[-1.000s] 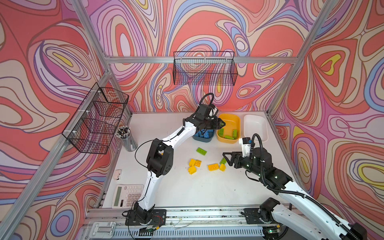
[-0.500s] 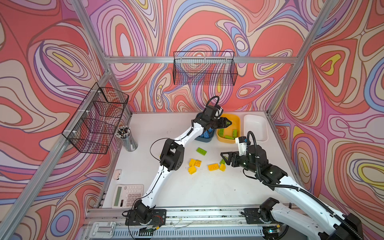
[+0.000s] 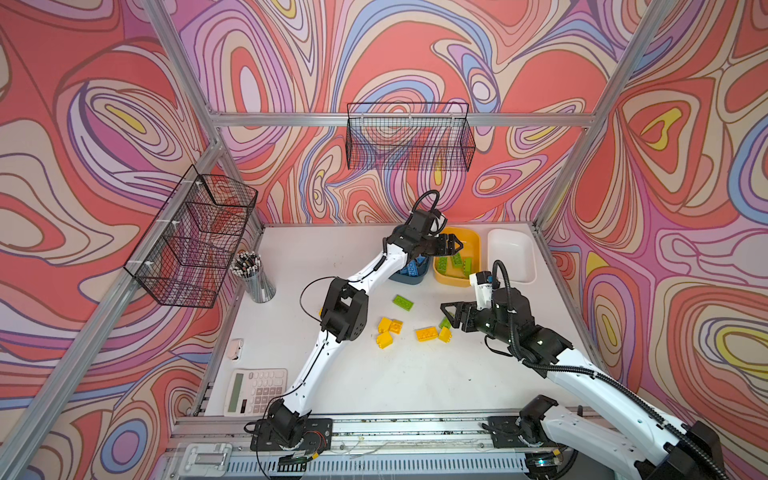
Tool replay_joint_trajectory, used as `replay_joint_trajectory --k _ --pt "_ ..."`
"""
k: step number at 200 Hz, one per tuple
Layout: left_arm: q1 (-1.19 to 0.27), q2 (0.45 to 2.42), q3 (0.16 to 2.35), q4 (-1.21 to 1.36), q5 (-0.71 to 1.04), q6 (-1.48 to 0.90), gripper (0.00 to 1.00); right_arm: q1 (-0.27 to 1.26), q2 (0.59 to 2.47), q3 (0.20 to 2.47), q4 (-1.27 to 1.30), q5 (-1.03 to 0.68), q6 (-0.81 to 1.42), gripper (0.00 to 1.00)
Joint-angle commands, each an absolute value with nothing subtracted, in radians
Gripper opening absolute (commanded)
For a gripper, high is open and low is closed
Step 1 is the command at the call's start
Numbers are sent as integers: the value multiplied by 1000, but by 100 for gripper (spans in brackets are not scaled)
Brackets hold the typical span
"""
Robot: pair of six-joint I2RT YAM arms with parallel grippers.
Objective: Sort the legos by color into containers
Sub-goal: 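Carry the lime-green brick with the left gripper into the yellow bin and release, then withdraw the left gripper while the right gripper grasps a lime-green brick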
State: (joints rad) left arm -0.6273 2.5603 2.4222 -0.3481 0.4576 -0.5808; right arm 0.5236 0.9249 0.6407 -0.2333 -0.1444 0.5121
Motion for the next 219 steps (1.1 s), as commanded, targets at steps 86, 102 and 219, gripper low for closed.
replay_joint_trajectory --k 86,102,219 --pt "-569 1942 2000 -358 239 -382 81 528 1120 808 -548 75 610 78" --pt "-569 1813 1895 -390 189 -340 81 528 1170 796 -525 64 634 77" --pt "-569 1027 1199 -505 -60 -169 80 528 1450 780 -395 86 701 77"
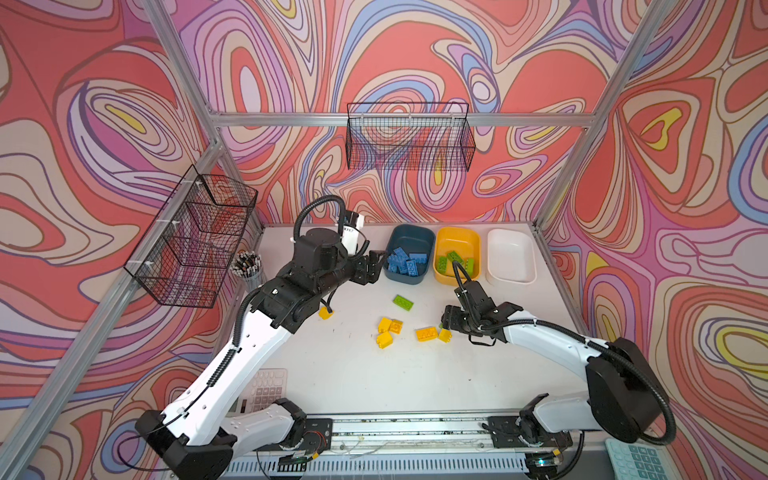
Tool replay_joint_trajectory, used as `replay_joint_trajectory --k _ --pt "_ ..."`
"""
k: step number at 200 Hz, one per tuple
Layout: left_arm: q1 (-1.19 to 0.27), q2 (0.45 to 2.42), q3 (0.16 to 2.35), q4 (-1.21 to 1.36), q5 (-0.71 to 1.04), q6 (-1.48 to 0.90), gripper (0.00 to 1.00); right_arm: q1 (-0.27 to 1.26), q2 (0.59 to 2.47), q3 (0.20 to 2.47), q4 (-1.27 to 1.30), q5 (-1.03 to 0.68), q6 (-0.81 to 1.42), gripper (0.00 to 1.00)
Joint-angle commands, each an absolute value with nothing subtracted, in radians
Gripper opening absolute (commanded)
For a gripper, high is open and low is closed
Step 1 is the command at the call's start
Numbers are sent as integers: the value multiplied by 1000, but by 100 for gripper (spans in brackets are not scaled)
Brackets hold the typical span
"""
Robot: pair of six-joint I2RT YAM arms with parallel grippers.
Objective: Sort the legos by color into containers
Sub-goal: 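Withdraw the left gripper while the right gripper grasps a lime-green brick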
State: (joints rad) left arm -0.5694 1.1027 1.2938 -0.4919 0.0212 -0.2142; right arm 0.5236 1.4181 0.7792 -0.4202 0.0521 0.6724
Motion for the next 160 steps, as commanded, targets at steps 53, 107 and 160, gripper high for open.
replay_joint_trajectory --k 53,107,160 --pt "-570 913 1066 -451 -87 -169 80 528 1541 819 -386 108 712 77" --pt "-571 858 1020 -424 -89 -162 79 527 1653 869 -384 139 706 70" --pt "-594 839 1012 -423 -85 -156 79 530 1708 909 -409 169 684 63"
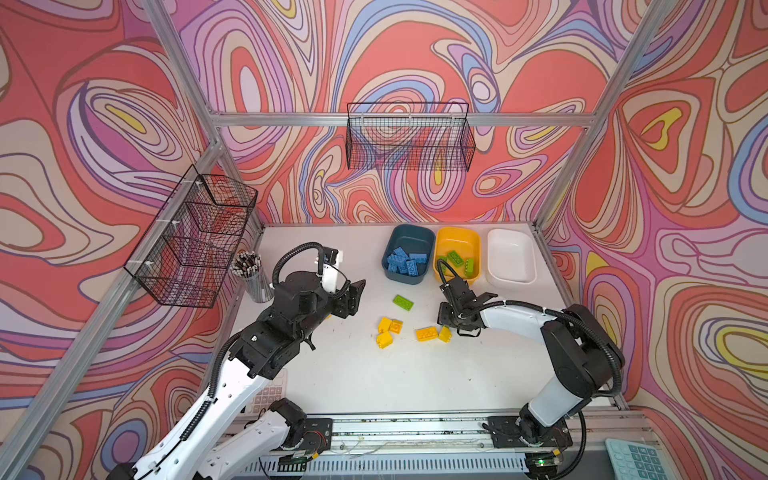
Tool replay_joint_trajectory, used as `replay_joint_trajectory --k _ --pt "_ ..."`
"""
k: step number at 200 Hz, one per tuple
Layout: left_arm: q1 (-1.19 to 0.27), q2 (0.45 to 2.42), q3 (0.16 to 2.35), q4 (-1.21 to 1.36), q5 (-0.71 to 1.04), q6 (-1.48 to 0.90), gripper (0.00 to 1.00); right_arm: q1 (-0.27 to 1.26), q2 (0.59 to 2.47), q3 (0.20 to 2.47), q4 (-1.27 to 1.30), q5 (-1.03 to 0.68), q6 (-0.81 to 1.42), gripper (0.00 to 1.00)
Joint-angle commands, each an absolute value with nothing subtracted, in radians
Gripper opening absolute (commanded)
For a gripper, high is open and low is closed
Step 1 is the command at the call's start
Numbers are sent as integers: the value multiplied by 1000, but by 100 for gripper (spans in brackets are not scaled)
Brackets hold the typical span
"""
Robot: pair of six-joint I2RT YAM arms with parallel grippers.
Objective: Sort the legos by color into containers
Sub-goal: 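Withdraw the left gripper while the right gripper grasps a lime-green brick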
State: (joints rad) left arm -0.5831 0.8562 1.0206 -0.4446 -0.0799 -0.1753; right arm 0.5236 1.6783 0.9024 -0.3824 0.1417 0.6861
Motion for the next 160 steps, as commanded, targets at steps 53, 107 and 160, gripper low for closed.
replay_joint_trajectory --k 53,107,160 --pt "-601 827 1012 -425 -82 -152 79 545 1746 956 -429 172 658 65" --pt "-609 819 1012 -431 -86 -146 79 563 1751 1002 -460 180 645 73" --pt "-620 812 1012 -431 -96 -136 79 563 1736 954 -462 204 652 60"
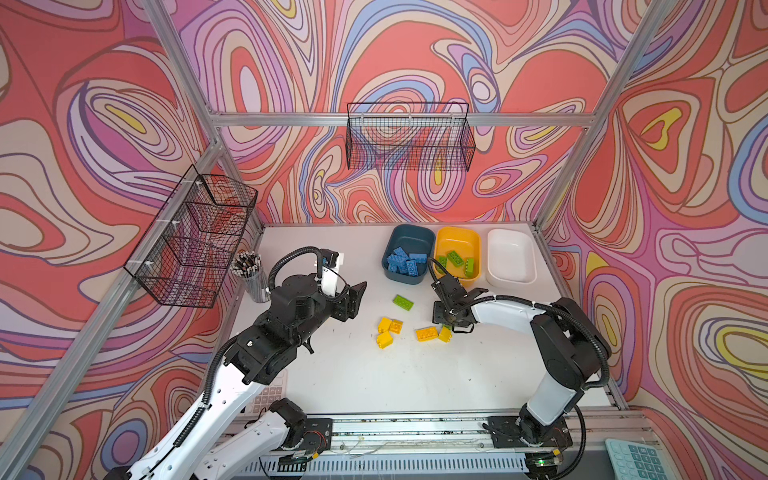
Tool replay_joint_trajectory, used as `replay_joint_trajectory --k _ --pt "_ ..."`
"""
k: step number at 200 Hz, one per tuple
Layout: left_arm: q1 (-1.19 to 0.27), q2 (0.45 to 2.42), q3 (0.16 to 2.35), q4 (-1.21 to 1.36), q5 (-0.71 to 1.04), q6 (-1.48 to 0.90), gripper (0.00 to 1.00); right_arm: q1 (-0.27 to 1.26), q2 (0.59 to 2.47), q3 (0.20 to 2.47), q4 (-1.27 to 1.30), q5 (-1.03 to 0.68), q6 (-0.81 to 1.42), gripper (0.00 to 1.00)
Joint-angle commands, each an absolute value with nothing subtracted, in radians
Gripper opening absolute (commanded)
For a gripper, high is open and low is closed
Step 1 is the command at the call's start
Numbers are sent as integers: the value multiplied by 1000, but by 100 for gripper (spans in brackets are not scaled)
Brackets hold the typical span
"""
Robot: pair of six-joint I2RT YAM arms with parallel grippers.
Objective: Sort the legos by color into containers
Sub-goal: 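Withdraw the left gripper while the right gripper grasps a lime-green brick, then carry the lime-green brick with the right gripper into the yellow bin and release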
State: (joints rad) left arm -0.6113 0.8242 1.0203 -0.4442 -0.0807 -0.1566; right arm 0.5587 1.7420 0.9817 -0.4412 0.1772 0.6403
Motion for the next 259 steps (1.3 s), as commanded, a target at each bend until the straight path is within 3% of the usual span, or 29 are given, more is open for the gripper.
replay_joint_trajectory --k 1,39,109,172,259 --pt "-620 811 1012 -431 -96 -136 79 563 1736 953 -461 204 650 60" --pt "-626 810 1012 -435 -103 -133 79 563 1748 964 -459 211 638 43" --pt "-630 814 1012 -439 -113 -126 79 564 1732 1006 -477 225 620 26" --pt "-635 819 1012 -443 -124 -119 79 564 1699 1118 -542 237 578 26" --pt "-640 839 1015 -449 -132 -113 79 478 1755 1486 -654 211 452 26"
